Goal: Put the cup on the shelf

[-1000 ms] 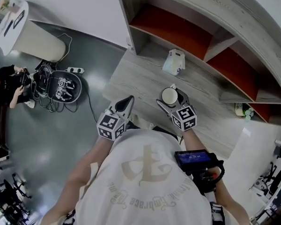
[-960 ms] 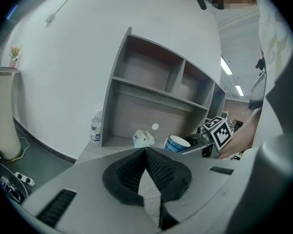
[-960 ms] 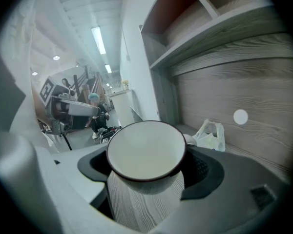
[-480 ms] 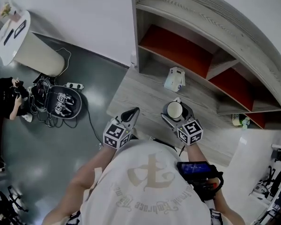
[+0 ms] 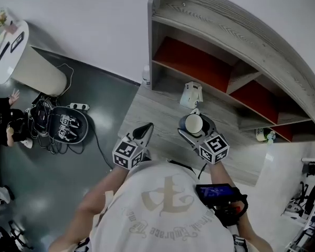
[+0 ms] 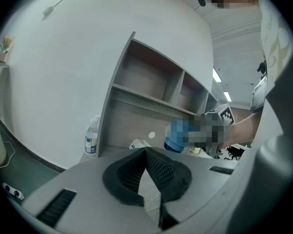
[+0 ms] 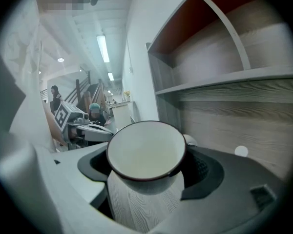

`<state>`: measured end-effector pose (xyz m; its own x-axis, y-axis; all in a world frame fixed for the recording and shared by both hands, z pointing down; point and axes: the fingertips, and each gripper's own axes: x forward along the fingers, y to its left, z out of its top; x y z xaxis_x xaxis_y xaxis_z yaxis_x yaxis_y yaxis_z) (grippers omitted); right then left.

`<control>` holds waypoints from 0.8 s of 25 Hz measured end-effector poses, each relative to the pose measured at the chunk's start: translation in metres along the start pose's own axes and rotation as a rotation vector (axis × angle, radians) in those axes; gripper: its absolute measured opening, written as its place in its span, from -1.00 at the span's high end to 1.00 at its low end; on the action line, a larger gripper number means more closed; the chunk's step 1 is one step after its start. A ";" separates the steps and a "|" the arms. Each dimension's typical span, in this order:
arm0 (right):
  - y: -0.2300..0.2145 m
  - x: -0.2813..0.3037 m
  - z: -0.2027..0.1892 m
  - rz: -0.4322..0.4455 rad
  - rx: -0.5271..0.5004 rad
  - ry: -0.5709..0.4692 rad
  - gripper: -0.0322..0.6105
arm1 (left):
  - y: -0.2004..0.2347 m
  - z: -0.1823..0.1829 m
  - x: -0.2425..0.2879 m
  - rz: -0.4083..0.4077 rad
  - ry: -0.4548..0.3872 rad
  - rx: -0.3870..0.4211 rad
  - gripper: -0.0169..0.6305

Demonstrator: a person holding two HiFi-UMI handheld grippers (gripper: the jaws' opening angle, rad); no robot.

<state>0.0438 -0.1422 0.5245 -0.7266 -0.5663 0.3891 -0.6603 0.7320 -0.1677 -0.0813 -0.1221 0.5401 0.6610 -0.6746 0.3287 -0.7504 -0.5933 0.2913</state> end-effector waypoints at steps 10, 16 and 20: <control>0.003 -0.003 0.042 0.029 -0.006 -0.054 -0.37 | 0.008 0.017 -0.004 -0.016 -0.017 0.000 0.94; 0.007 -0.002 0.073 0.044 -0.042 -0.090 -0.37 | 0.011 0.018 -0.007 -0.035 -0.016 0.010 0.94; 0.007 0.002 0.097 0.062 -0.080 -0.107 -0.37 | 0.015 0.021 -0.009 -0.045 -0.020 0.015 0.94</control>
<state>0.0194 -0.1750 0.4362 -0.7846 -0.5528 0.2808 -0.5991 0.7926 -0.1138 -0.0983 -0.1339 0.5227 0.6940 -0.6556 0.2976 -0.7199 -0.6298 0.2916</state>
